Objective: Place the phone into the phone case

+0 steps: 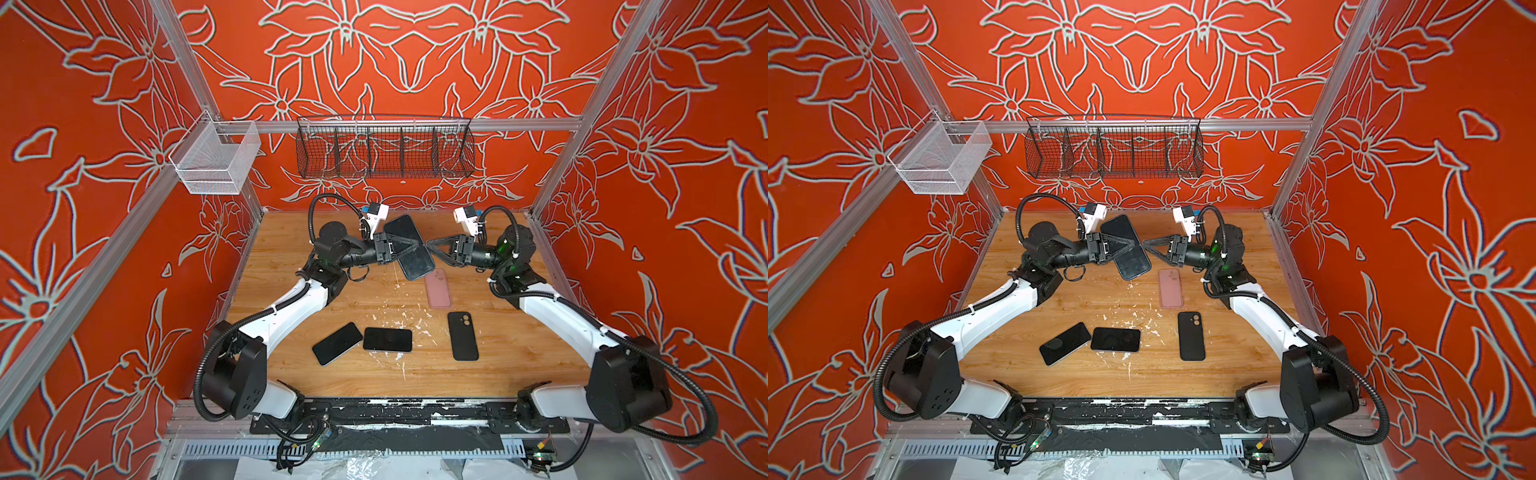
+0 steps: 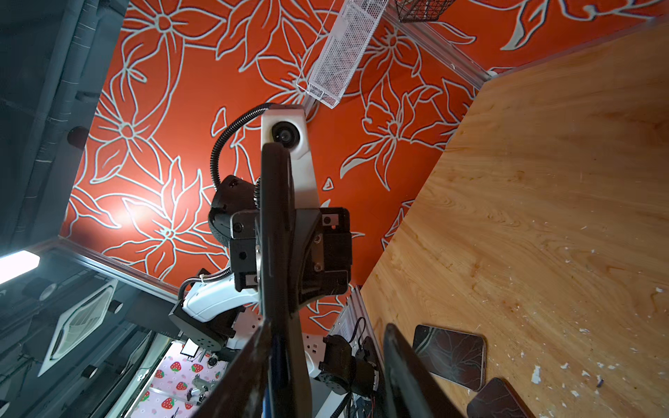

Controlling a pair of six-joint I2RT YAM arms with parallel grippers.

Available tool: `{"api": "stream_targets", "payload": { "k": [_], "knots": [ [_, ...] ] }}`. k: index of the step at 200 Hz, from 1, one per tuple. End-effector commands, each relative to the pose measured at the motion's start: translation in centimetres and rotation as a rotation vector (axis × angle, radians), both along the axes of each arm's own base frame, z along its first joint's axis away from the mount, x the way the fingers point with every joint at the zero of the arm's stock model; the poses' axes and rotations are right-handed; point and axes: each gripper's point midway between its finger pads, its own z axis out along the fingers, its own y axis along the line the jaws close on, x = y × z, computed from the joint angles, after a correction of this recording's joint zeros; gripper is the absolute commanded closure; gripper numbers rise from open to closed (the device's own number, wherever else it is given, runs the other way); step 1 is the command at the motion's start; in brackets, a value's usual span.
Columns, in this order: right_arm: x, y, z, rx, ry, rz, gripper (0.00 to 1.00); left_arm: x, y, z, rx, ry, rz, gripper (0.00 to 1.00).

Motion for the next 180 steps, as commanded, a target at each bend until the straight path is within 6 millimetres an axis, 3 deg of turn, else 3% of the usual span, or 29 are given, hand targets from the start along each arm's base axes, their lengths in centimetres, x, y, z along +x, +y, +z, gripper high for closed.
{"api": "stream_targets", "payload": {
  "k": [1,39,93,148,180],
  "knots": [
    [-1.7,0.7,1.6,0.030,-0.058,0.074,0.48,-0.7,0.2,2.6,-0.027,-0.096,-0.020,1.00],
    [-3.5,1.6,1.3,0.025,-0.063,0.128,0.48,0.2,0.7,2.6,-0.033,-0.070,0.017,1.00],
    [-5.0,1.4,0.9,0.028,-0.070,0.163,0.67,1.8,1.8,3.0,-0.087,-0.023,0.026,1.00],
    [-4.3,1.7,1.0,0.033,-0.062,0.166,0.88,1.8,1.8,2.8,-0.084,-0.017,0.011,1.00],
    [-3.5,1.9,-0.2,0.011,-0.025,0.146,0.98,1.8,2.0,2.8,-0.079,-0.018,0.016,1.00]
  ]
}}
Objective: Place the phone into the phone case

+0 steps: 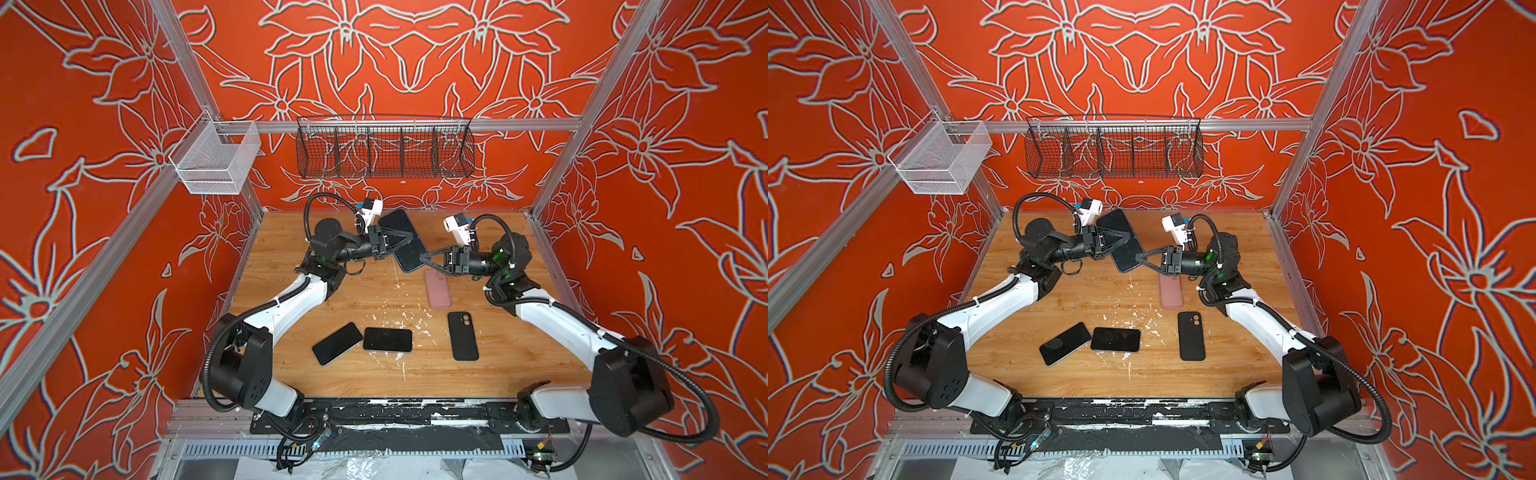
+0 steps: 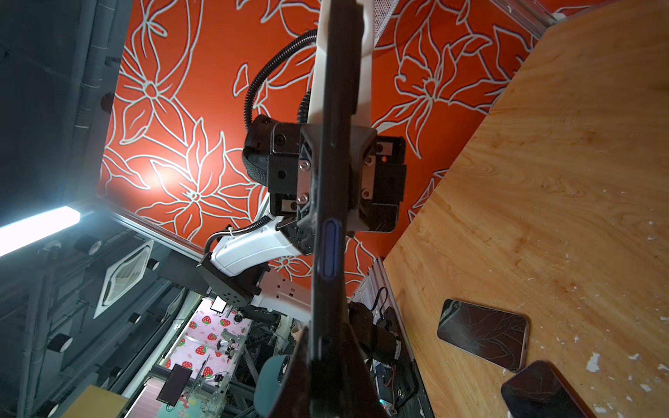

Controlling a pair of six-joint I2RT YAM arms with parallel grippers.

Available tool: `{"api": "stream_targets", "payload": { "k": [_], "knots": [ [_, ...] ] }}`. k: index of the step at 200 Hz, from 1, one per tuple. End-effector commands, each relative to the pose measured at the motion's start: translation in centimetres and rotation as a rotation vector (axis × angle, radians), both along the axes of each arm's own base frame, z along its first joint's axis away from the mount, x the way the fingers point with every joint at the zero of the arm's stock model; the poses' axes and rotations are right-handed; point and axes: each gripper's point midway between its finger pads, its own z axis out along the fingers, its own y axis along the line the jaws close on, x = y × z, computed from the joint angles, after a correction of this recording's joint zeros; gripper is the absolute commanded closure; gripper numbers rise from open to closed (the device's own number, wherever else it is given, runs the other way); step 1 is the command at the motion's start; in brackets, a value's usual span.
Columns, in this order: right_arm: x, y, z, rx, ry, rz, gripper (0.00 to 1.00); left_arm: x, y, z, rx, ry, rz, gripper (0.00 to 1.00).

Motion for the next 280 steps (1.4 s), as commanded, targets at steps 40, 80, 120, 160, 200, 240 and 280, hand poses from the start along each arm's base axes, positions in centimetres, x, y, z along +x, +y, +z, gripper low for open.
{"api": "stream_targets", "payload": {
  "k": [40,80,120,160,200,240,280],
  "knots": [
    [1.4,0.0,-2.2,-0.091,0.014,-0.115,0.80,0.0,0.8,2.6,-0.019,-0.095,0.036,1.00],
    [0.3,1.8,-0.8,-0.070,-0.033,-0.106,0.62,1.7,1.7,2.2,-0.042,-0.052,0.167,1.00],
    [0.1,3.5,0.1,-0.012,-0.044,-0.095,0.60,2.7,1.9,1.7,-0.086,0.000,0.206,1.00],
    [1.2,3.5,0.1,0.024,-0.036,-0.141,0.60,2.5,2.0,1.4,-0.101,0.026,0.205,1.00],
    [2.3,3.7,-0.8,0.040,-0.006,-0.169,0.62,2.2,2.1,1.6,-0.096,0.028,0.205,1.00],
    [2.3,4.0,-0.9,0.050,0.003,-0.156,0.70,2.6,2.3,0.9,-0.082,0.063,0.230,1.00],
    [1.8,4.4,-1.4,0.041,0.012,-0.136,0.77,3.2,2.1,0.7,-0.085,0.077,0.233,1.00]
  ]
}}
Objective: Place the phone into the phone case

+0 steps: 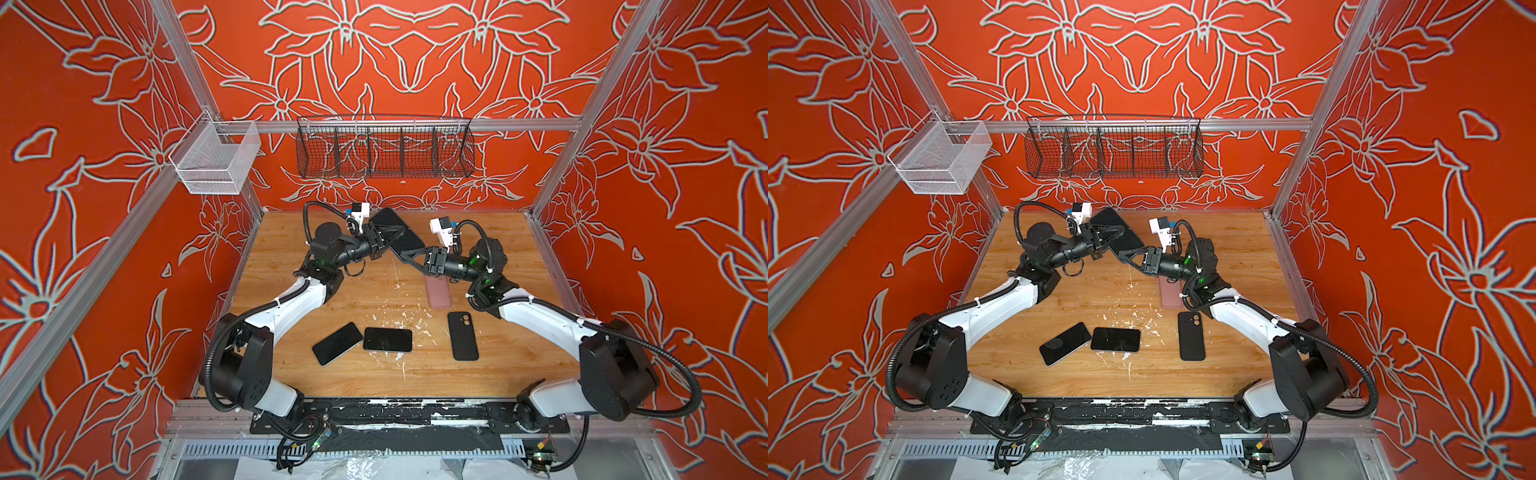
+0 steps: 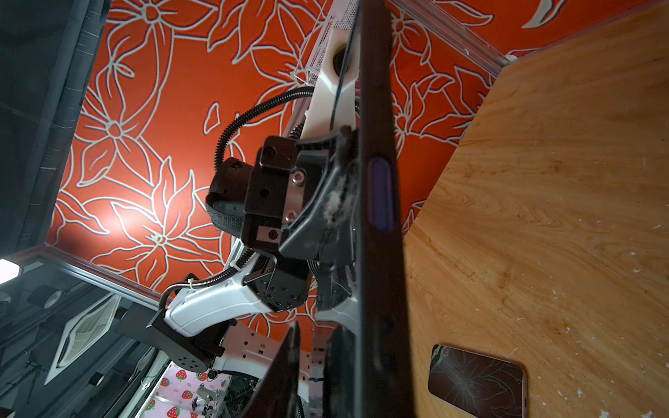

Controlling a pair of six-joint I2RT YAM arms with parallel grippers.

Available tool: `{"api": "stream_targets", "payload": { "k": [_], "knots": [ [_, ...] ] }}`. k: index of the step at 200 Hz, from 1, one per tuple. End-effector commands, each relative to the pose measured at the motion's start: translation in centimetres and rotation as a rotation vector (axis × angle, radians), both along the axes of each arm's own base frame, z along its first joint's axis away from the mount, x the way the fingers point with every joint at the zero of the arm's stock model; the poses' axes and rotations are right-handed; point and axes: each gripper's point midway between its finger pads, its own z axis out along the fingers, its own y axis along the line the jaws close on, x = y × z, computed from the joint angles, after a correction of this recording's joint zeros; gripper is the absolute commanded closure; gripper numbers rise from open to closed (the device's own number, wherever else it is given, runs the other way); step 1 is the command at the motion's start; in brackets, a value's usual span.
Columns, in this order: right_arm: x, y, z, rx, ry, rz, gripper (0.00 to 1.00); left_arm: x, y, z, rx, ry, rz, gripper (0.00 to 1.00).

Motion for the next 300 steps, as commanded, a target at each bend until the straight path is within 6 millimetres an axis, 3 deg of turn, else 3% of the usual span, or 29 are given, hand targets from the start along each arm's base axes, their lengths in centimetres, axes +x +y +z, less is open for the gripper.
{"api": "stream_targets", "payload": {
  "k": [1,71,117,130,144,184,223,264,300],
  "knots": [
    [-0.5,0.3,0.2,0.022,-0.012,0.015,0.77,-0.6,0.3,2.7,-0.037,-0.078,0.004,1.00],
    [0.5,0.6,-1.2,0.011,0.052,-0.003,1.00,-0.7,0.1,2.8,-0.039,-0.081,-0.010,1.00],
    [1.7,0.4,-4.5,-0.075,0.156,-0.071,1.00,-1.2,0.4,2.7,0.021,-0.120,0.008,1.00],
    [1.8,0.3,-4.5,-0.073,0.158,-0.080,0.83,-1.4,0.7,2.4,0.063,-0.141,0.033,1.00],
    [1.8,0.3,-3.8,-0.049,0.153,-0.079,0.77,-1.5,1.0,1.9,0.109,-0.152,0.068,1.00],
    [2.1,0.6,-1.9,0.027,0.146,-0.083,0.74,-1.6,1.3,1.2,0.141,-0.160,0.113,1.00],
    [2.1,1.7,-1.3,0.072,0.154,-0.058,0.94,-1.7,1.3,0.9,0.148,-0.170,0.131,1.00],
    [2.4,1.6,-2.2,0.043,0.160,-0.082,1.00,-2.2,1.7,1.4,0.174,-0.206,0.152,1.00],
    [2.7,0.8,-3.0,-0.016,0.151,-0.116,1.00,-2.8,2.9,1.5,0.220,-0.228,0.182,0.62]
  ]
}}
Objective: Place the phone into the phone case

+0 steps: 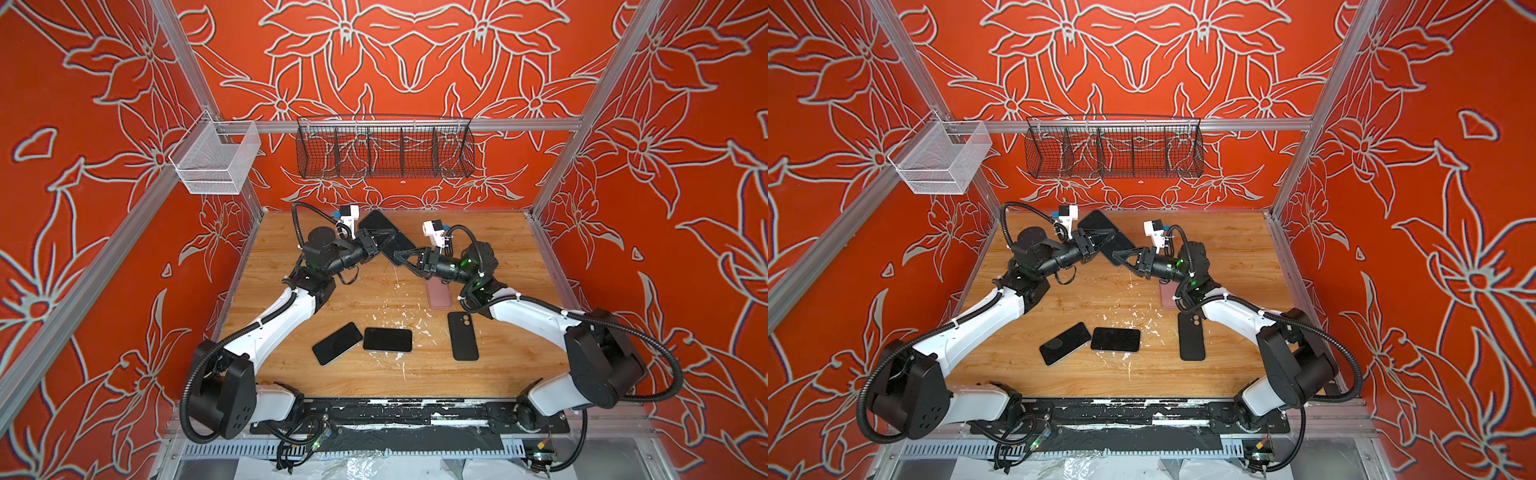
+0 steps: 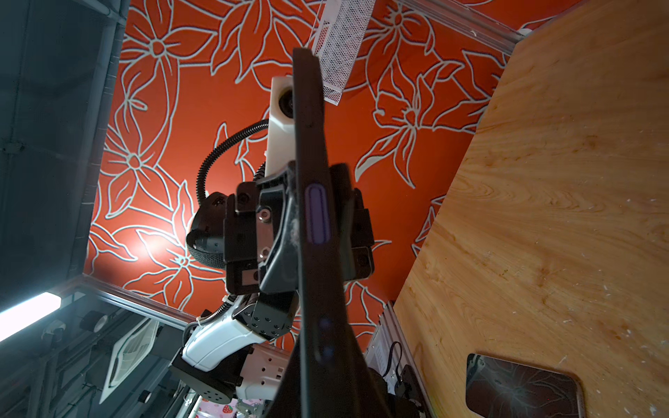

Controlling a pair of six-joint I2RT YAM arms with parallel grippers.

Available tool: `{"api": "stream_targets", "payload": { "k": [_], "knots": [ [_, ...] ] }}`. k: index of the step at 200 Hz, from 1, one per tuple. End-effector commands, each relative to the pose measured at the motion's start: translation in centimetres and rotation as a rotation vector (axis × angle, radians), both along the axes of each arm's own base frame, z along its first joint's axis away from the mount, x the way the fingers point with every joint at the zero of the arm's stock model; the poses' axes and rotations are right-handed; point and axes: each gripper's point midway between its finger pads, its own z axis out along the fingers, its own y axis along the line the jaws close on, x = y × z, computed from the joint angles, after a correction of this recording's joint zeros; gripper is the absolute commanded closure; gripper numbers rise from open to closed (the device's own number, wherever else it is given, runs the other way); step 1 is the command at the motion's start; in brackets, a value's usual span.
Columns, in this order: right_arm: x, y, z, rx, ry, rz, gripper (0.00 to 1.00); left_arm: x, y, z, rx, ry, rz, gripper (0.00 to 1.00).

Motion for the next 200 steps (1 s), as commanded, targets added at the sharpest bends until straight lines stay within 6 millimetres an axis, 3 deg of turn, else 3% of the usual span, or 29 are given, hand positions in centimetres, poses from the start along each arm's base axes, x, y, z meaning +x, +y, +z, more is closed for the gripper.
{"api": "stream_targets", "payload": {
  "k": [1,22,45,104,150,175,200],
  "knots": [
    [1.8,-0.8,-2.0,-0.077,0.047,-0.101,1.00,-1.6,0.4,2.3,0.051,-0.131,0.004,0.61],
    [1.8,-1.4,-2.3,-0.130,0.032,-0.109,1.00,-1.8,1.7,2.0,0.047,-0.120,0.032,0.52],
    [1.6,-1.6,-2.8,-0.165,0.028,-0.114,1.00,-1.9,2.5,1.9,0.025,-0.110,0.062,0.52],
    [2.1,-0.1,-3.8,-0.063,0.079,-0.075,1.00,-1.2,3.4,1.8,-0.062,-0.109,0.133,0.80],
    [2.4,0.2,-4.4,-0.064,0.080,-0.070,1.00,-1.2,4.2,1.6,-0.039,-0.114,0.184,0.93],
    [2.5,-0.2,-4.8,-0.111,0.060,-0.089,0.69,-1.3,4.4,1.4,0.001,-0.120,0.190,0.99],
    [2.6,-1.1,-5.0,-0.182,0.026,-0.123,0.52,-1.6,4.5,1.5,0.068,-0.129,0.174,1.00]
  ]
}}
